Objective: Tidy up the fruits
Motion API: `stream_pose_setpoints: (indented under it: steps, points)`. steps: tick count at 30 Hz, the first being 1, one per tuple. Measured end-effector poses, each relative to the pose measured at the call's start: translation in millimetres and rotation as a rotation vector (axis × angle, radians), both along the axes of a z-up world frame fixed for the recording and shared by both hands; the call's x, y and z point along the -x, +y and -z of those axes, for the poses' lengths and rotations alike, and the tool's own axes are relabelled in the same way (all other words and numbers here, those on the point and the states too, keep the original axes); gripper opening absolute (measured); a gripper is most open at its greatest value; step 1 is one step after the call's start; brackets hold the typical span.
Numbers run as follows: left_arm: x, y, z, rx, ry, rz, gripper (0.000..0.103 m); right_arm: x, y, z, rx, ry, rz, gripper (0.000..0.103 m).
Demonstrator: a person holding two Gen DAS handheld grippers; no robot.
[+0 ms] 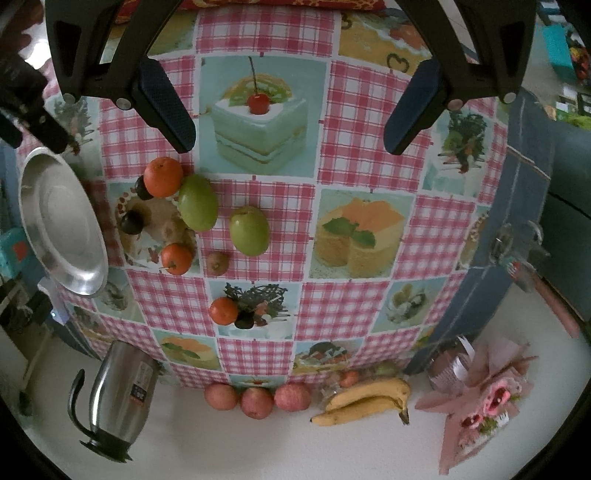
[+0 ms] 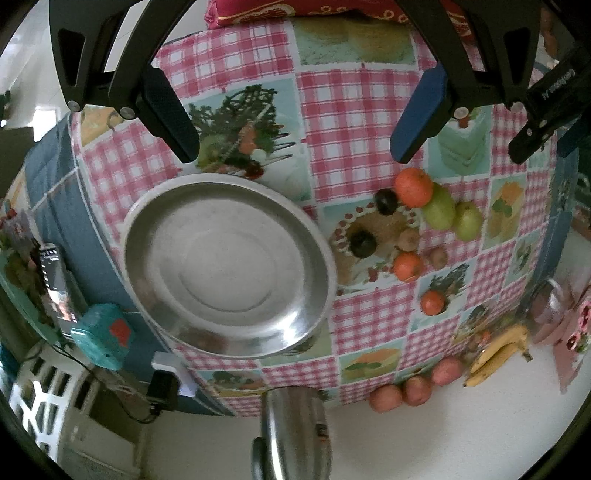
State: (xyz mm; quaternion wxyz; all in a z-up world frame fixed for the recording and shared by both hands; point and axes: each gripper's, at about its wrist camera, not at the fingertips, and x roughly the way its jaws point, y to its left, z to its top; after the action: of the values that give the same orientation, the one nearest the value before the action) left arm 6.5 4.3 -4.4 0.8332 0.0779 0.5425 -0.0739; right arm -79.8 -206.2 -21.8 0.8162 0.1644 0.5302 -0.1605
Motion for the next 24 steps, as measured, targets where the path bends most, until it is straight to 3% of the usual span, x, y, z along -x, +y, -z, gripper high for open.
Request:
stream_pose_setpoints:
  steps: [6,18,24]
  points:
    - [-22,-3,-11,0.053,0.030,-0.040,0.103,-13,10,-11,-0.028,-0.046,-0.033,0.103]
    - [-68,-5,2,0.088,0.090,-0.133,0.103,-67,28,4,-0.084,0.043,-0.070,0.103]
    - [-89,-4,3,0.094,0.040,-0.160,0.103,-90,30,14,-0.125,0.057,-0.059,0.103]
